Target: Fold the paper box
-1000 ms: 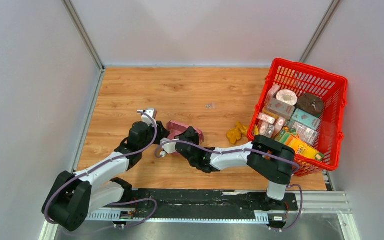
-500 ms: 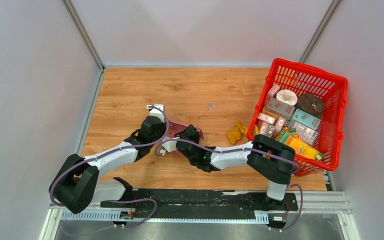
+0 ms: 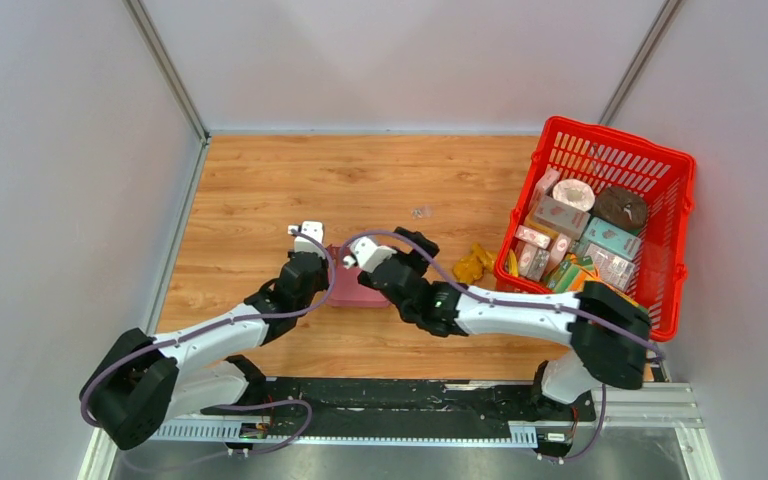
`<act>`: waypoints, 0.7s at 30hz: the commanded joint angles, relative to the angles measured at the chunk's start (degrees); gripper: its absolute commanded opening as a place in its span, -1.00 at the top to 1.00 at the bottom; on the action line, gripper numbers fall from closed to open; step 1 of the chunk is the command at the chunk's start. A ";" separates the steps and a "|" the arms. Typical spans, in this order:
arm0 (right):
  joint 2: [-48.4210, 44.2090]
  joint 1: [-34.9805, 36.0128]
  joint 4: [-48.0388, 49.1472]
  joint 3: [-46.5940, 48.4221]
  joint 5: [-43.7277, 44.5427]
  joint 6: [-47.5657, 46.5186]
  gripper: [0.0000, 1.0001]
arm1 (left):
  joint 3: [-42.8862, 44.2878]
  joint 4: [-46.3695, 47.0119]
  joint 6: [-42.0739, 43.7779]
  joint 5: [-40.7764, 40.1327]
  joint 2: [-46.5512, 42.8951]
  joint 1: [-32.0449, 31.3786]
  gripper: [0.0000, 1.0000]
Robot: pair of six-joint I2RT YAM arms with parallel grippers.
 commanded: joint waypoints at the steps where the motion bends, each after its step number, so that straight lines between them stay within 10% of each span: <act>1: -9.98 -0.23 -16.75 1.74 -6.45 28.67 -1.00 | -0.73 2.01 0.32 -3.62 -2.44 -0.43 1.00; 10: -13.77 -11.64 -36.63 13.61 -38.36 80.70 -1.00 | -1.61 4.03 -2.93 -3.27 0.72 -0.35 1.00; 21: -3.69 -18.25 -19.68 13.51 -48.05 122.48 -0.80 | -1.61 3.15 -6.35 -3.80 1.16 -0.35 1.00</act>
